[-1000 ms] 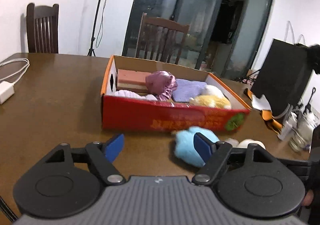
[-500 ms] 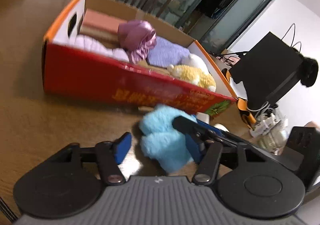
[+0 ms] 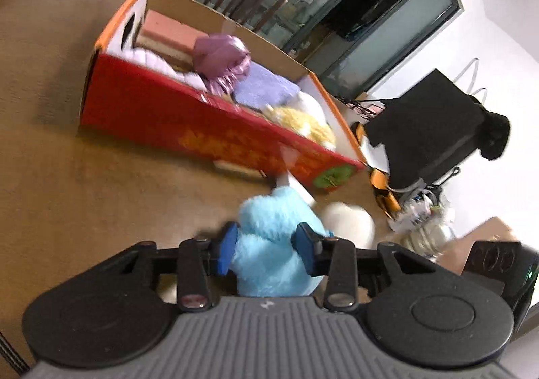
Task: Organize soft objects
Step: 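Grasp the light blue fluffy plush with both grippers and lift it, then carry the blue plush into the box and open both grippers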
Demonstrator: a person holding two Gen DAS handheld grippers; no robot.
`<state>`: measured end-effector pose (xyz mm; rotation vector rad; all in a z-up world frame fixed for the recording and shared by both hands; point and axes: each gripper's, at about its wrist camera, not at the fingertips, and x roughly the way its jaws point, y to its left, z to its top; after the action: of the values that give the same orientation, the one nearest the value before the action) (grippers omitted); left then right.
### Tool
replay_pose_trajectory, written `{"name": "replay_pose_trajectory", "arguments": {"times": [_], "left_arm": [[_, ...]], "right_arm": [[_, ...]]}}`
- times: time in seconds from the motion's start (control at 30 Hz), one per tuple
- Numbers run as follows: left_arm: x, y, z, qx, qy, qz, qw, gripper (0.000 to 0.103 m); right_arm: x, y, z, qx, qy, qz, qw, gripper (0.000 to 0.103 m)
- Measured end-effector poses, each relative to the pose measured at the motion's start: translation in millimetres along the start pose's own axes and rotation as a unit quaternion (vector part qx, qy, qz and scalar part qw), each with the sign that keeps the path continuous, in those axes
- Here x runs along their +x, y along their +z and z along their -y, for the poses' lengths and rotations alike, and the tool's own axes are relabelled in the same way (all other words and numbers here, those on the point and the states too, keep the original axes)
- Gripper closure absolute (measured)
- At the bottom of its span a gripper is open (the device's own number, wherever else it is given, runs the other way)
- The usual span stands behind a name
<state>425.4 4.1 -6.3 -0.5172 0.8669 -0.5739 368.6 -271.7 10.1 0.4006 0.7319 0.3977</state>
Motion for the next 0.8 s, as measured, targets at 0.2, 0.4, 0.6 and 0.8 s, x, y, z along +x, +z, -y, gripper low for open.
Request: {"name": "replay_pose_trajectory", "arguments": {"times": [0.2, 0.4, 0.6, 0.8], "left_arm": [[5, -34, 27, 0.032, -0.012, -0.028, 0.9990, 0.061], [-14, -36, 42, 0.047, -0.003, 0.013, 0.9988, 0.040], [-3, -53, 39, 0.029, 0.008, -0.018, 0.9994, 0.035], [-2, -57, 40, 0.033, 0.005, -0.022, 0.9992, 0.046]], "right_arm": [[-59, -48, 4, 0.026, -0.015, -0.014, 0.999, 0.065], [-99, -58, 21, 0.044, -0.047, 0.029, 0.998, 0.064], [-84, -58, 29, 0.053, -0.025, 0.024, 0.998, 0.064], [-70, -62, 35, 0.073, -0.005, 0.023, 0.997, 0.067]]}}
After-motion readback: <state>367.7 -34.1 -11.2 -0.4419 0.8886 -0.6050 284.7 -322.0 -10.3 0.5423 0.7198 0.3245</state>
